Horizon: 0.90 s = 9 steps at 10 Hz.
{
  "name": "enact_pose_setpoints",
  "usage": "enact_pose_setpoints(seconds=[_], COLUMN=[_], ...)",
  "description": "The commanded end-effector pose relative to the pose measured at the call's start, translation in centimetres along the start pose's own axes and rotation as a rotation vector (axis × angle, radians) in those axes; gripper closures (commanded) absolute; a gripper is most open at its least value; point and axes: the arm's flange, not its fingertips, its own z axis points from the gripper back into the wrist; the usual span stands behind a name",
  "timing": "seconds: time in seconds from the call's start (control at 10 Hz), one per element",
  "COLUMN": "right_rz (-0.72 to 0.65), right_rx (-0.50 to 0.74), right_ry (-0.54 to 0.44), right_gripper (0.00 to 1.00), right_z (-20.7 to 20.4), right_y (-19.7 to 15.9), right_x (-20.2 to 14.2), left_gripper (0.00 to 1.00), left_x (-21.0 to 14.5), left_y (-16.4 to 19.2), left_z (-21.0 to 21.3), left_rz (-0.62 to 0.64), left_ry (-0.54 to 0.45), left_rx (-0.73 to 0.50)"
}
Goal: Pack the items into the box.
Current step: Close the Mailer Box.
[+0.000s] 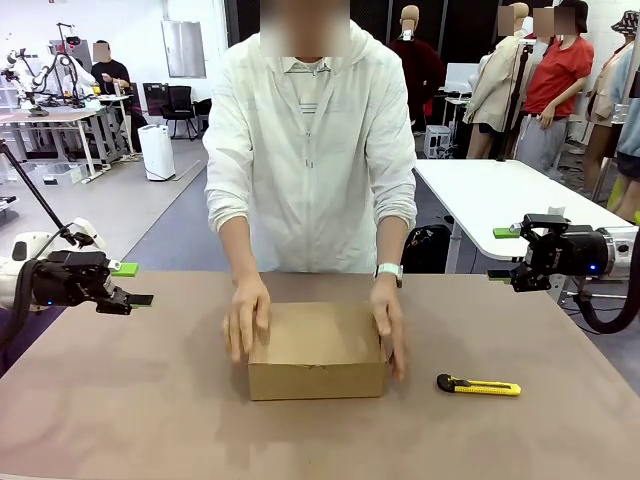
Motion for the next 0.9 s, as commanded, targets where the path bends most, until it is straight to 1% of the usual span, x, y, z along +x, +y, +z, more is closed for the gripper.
enact_pose_setpoints(seconds=[0.0, 0.8], right_rz=[0.009, 0.009], right_rx=[0.002, 0.002], right_ry=[0.011, 0.011], right_gripper=[0.0, 0.0], right_z=[0.0, 0.0], right_y=[0.45, 0.45], right_x=[-0.05, -0.05], left_gripper=[0.0, 0.0], left_x=[0.1, 0.1], left_y=[-0.17, -0.17], left_z=[-0.1, -0.1], left_rz=[-0.019, -0.019], left_ry=[-0.008, -0.008], left_rx=[-0.016, -0.016])
